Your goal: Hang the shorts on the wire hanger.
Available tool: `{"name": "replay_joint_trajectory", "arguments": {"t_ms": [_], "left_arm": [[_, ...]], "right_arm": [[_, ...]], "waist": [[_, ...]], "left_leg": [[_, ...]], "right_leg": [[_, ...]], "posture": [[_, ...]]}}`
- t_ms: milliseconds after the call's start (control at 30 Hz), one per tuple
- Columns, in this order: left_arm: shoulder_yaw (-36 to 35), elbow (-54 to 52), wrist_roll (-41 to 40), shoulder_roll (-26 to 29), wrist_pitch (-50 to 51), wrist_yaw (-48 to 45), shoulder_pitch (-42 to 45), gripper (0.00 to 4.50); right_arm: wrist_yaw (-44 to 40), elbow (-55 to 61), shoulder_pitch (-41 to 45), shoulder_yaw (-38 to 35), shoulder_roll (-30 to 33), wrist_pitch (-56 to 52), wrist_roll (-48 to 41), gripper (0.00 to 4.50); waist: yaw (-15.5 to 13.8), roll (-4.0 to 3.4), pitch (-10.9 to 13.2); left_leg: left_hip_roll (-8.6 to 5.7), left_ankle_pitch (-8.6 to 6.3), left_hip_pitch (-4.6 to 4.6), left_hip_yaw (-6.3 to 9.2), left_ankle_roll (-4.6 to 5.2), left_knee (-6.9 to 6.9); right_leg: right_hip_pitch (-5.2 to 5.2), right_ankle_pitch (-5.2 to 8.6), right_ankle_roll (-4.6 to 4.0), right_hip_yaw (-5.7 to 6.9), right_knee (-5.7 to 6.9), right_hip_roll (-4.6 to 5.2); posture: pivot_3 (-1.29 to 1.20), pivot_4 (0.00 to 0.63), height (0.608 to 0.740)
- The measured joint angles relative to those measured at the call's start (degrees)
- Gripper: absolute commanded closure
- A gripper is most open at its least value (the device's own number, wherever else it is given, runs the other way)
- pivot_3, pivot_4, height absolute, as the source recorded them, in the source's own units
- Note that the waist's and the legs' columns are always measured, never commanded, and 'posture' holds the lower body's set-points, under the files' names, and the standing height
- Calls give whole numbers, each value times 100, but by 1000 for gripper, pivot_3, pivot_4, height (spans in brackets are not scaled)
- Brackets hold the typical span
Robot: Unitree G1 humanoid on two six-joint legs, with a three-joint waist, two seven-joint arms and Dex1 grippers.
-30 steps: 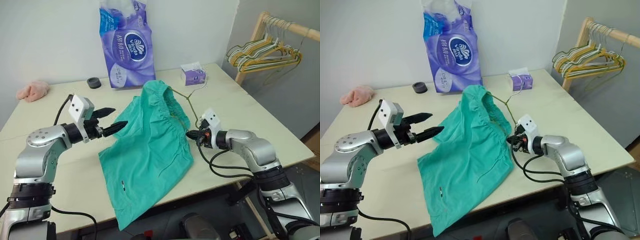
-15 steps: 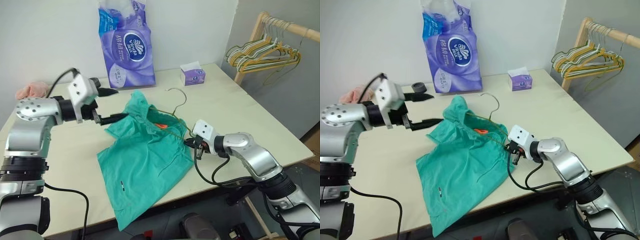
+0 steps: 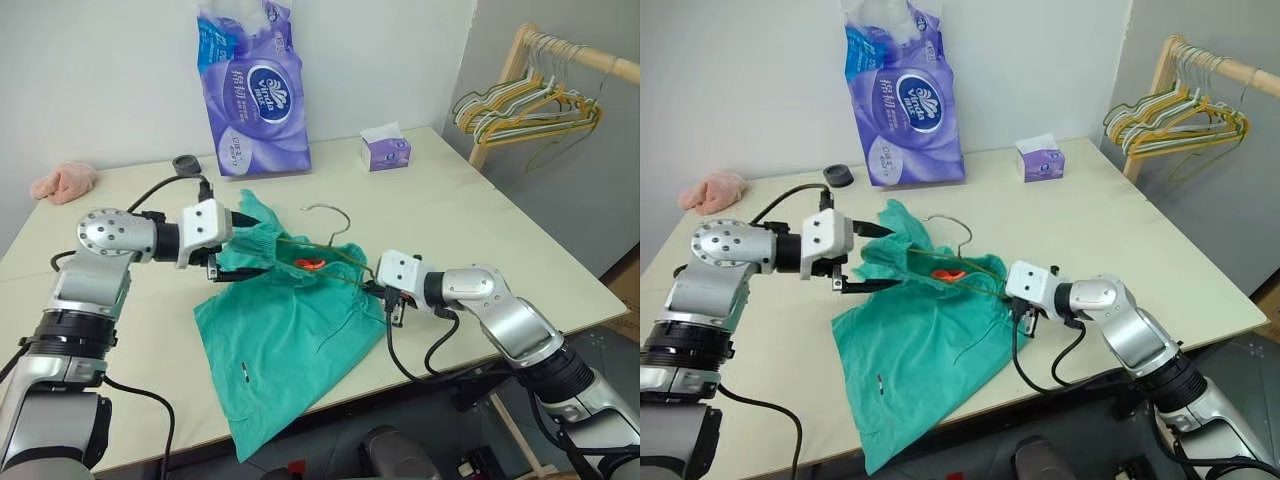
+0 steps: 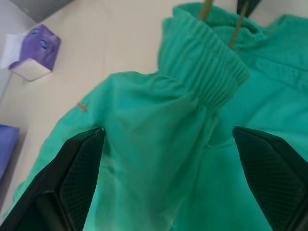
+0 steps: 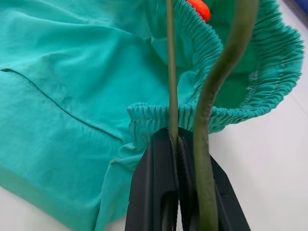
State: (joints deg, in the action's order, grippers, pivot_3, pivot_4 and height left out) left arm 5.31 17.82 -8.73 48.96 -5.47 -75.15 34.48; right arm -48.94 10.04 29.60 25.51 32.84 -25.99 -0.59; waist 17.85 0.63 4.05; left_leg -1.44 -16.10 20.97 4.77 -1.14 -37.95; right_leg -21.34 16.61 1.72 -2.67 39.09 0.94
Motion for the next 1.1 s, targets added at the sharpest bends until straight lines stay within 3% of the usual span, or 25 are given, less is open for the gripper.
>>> {"name": "replay_joint_trajectory", "arguments": {"t_ms": [133,233,667,900,1000,1100], "left_arm": [[39,8,9,-41,-8,-78,-65,23],[40,8,7,-42,-2,-93,-85,522],[123,-158,9,-98,123,-212,-443,4261],[187,-240,11,-149,85,-307,-464,4412],[192,-255,11,-149,93,-307,-464,4412],[192,-267,13,-152,107,-303,-465,4424]], "right_arm": [[-81,1,0,0,-2,175,114,4500],[-110,1,0,0,-6,222,163,4500],[-307,5,15,-91,15,415,240,4500],[-679,137,21,-119,330,685,326,4500],[-727,137,13,-139,369,845,389,3764],[-814,65,12,-173,544,1242,403,2732]], "waist": [[-2,2,-1],[-2,2,-2],[36,6,-5],[48,14,-10],[58,14,-10],[63,14,-10]], "left_leg": [[0,0,1,0,0,-1],[-1,0,0,0,0,-1],[-2,0,1,2,0,-1],[-2,0,0,2,0,-1],[-2,0,0,3,0,-1],[-3,0,1,2,0,-1]], "right_leg": [[1,0,0,0,0,1],[0,0,0,1,0,1],[1,0,0,3,1,3],[1,0,0,5,1,3],[1,0,0,6,2,3],[2,0,0,6,0,5]], "posture": [[-345,13,740],[-345,11,740],[-348,12,740],[-351,17,740],[-352,19,740],[-349,21,740]]}}
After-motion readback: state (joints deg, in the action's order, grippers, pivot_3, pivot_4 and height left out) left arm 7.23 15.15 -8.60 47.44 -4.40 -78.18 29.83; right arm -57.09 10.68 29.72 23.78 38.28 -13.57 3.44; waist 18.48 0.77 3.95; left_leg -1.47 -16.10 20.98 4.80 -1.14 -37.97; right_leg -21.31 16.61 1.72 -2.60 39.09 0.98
